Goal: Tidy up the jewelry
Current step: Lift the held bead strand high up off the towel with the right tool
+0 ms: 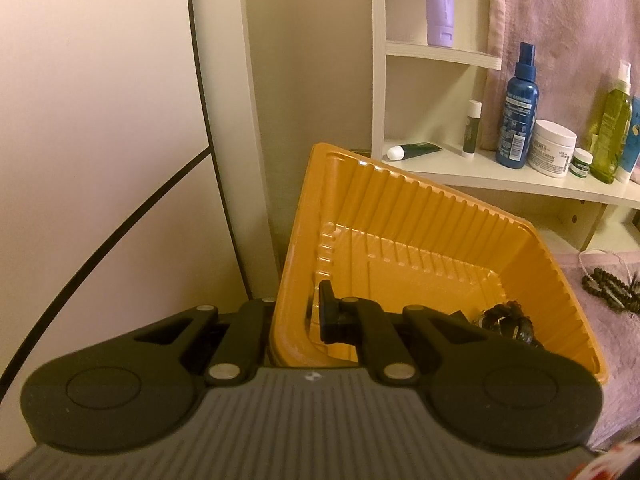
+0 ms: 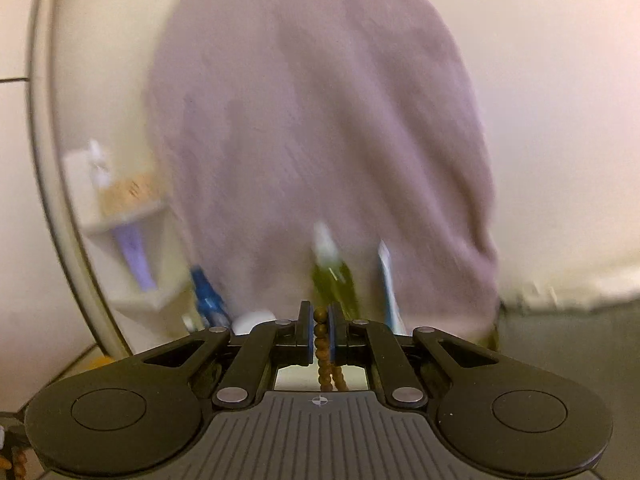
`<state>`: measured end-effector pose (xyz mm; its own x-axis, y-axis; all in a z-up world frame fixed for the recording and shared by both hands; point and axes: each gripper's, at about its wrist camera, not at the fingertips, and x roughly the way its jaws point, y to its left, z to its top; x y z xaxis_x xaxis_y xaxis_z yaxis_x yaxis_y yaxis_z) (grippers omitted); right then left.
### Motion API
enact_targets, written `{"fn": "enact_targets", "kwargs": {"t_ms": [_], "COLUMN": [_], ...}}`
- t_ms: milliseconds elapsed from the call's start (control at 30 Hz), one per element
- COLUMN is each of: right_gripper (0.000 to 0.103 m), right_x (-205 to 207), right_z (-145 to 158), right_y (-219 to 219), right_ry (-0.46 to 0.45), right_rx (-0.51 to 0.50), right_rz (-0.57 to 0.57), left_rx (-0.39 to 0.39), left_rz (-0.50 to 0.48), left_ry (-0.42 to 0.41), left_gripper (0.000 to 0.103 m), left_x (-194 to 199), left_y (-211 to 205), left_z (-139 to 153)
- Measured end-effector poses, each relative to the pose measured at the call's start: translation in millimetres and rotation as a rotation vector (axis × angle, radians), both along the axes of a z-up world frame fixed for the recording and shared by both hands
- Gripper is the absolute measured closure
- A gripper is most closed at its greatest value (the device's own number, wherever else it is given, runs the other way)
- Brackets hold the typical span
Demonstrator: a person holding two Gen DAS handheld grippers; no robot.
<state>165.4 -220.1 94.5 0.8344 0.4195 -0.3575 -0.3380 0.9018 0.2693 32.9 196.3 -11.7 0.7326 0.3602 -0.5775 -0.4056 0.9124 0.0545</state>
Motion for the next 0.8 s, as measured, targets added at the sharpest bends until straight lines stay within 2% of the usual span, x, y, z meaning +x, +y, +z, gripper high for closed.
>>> {"fn": "enact_targets", "kwargs": {"t_ms": [233,300,333,367,400,467,633,733,800], "right_gripper": [0.096,0.096,0.095,0.089,0.075,0.06,0.059,0.059,0.059], "right_x": [17.0,24.9,28.9,30.9,30.8,25.3,25.0,27.0,29.3], "right_z": [-100.5,-126.3,-137.0,-142.8,-145.2,-142.4,-134.7,-142.2,-147.6], "right_y": [-32.2,-42.9,-47.1,-48.8,-48.8,-45.0,-14.8,12.3,23.6], "right_ry": [0.313,0.391,0.431,0.449,0.447,0.393,0.31,0.297,0.286], "right_rx": [-0.102,-0.105,-0.102,-0.106,-0.118,-0.132,-0.197,-0.293,-0.348], "right_rz": [-0.095,-0.122,-0.122,-0.131,-0.142,-0.109,0.051,0.164,0.166], "left_rx": [0.008,0.011,0.012,0.013,0.013,0.017,0.021,0.023,0.02], "left_rz": [0.0,0.001,0.002,0.004,0.005,0.006,0.01,0.009,0.01], "left_ry": [0.012,0.014,0.017,0.019,0.022,0.028,0.037,0.04,0.042], "left_gripper": [0.096,0.096,0.096,0.096,0.096,0.096,0.096,0.096,0.096], "left_x": [1.0,1.2,2.1,2.4,2.9,3.5,6.7,7.8,7.7], "left_y": [-0.2,-0.6,-0.7,-0.8,-1.0,-1.4,-1.6,-1.9,-1.5], "left_z": [-0.9,-1.0,-1.1,-1.4,-1.6,-2.2,-2.9,-3.4,-4.0]}}
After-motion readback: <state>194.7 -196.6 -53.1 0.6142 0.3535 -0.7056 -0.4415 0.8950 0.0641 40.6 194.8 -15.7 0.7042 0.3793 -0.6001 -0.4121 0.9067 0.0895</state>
